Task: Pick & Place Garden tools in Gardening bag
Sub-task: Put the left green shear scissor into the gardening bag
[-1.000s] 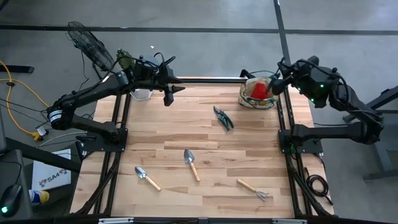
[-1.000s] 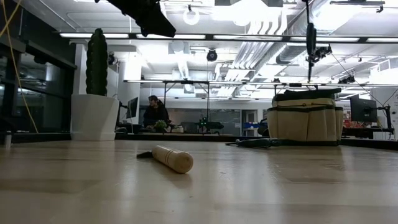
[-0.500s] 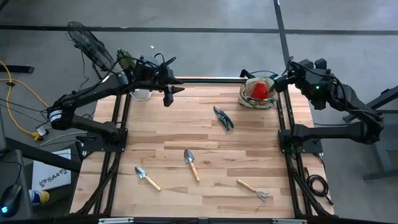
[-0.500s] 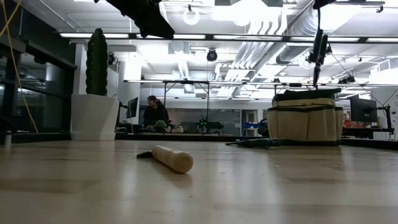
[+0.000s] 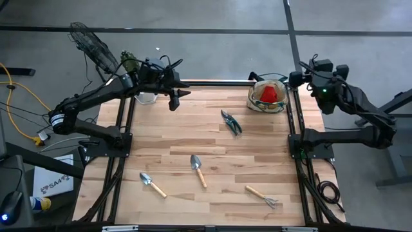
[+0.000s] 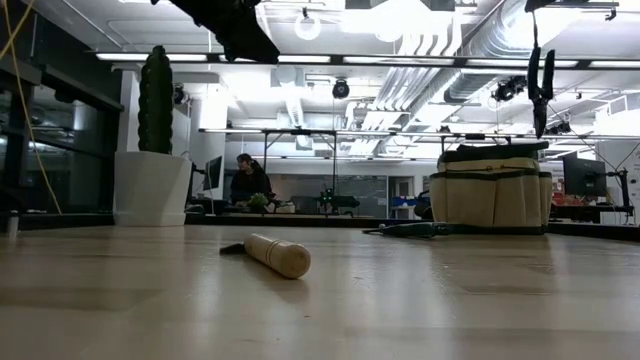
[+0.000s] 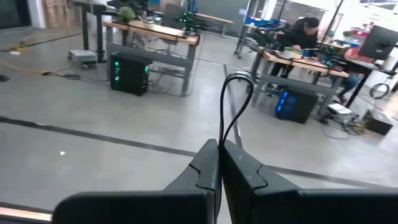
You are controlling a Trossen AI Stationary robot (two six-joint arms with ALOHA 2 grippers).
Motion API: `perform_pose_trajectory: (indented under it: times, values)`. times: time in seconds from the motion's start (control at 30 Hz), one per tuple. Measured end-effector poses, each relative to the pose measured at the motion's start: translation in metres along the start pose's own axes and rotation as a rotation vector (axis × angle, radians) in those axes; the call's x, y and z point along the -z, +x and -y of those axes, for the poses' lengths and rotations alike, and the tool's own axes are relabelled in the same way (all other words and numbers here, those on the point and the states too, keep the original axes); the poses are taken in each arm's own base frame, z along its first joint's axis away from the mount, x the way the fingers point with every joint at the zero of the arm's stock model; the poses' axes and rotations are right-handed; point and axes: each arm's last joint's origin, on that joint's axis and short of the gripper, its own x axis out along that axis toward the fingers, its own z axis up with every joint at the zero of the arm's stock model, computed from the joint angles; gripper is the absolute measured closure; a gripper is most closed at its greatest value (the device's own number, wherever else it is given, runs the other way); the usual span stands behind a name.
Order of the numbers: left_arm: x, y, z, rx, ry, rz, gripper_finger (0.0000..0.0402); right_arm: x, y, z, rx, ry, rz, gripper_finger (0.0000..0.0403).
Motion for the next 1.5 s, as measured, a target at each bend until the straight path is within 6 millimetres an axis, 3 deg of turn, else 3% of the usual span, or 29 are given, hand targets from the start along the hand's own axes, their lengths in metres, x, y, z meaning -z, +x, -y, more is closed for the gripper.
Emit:
perform_pose_trajectory:
  times: [0.53, 1.27, 1.5]
  values:
    - [0.001, 0.000, 0.000, 0.003, -0.003, -0.013, 0.0272, 0.024, 0.020, -0.019, 0.151, -0.174, -0.142, 0.0399]
    - [0.001, 0.000, 0.000, 0.003, -0.003, -0.013, 0.0272, 0.008, 0.013, 0.002, 0.204, -0.042, -0.039, 0.0399]
    - [0.001, 0.000, 0.000, 0.003, -0.003, -0.013, 0.0272, 0.009, 0.015, -0.004, 0.159, -0.088, -0.063, 0.0399]
